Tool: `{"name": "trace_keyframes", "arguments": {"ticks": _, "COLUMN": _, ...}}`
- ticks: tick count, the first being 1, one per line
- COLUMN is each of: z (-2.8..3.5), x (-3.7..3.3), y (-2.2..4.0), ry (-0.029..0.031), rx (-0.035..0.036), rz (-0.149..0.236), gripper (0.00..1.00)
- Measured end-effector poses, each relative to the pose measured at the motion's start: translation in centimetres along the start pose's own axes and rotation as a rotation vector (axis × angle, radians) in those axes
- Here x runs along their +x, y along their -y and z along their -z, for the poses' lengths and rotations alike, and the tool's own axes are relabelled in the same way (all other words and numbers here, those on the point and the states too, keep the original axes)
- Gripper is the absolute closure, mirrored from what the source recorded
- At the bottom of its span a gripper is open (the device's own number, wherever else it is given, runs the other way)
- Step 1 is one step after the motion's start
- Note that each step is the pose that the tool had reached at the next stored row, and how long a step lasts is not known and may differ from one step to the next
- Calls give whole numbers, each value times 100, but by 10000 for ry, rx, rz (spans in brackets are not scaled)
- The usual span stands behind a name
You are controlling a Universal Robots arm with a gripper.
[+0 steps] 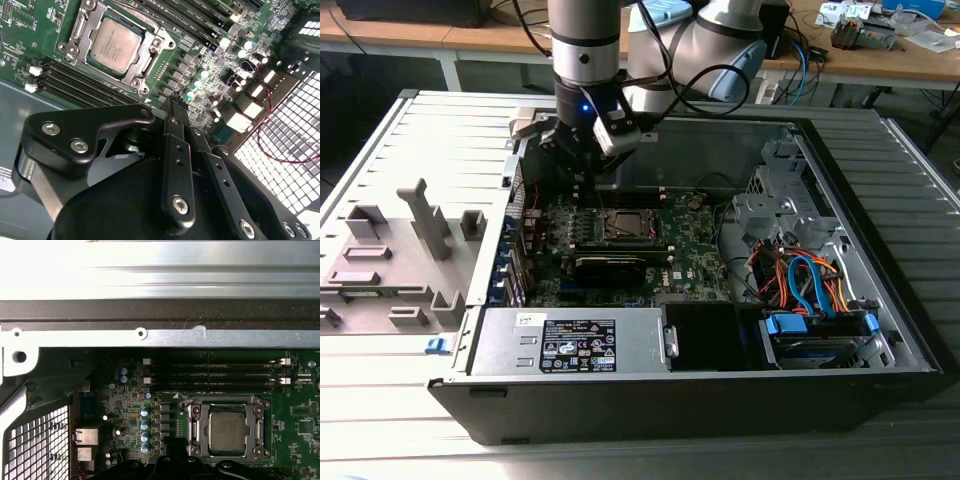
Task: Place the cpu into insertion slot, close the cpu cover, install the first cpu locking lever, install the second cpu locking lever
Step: 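Install the first cpu locking lever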
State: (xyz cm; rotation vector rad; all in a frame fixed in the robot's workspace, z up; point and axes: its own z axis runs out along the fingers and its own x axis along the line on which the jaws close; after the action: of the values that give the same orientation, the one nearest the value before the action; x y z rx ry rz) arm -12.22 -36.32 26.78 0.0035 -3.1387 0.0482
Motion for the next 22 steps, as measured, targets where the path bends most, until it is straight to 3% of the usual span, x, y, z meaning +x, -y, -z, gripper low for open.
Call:
{"name": "trace_keyframes", "arguments": {"ticks": 9, "z": 0, "x": 59, "y": -13, "ry": 0, "rx": 73, "rz": 0, "gripper": 89}}
{"name": "trace_keyframes", "arguments": {"ticks": 22, "z": -1, "x": 124, "y": -23, "ry": 0, "rx": 127, "rz": 0, "gripper": 89}}
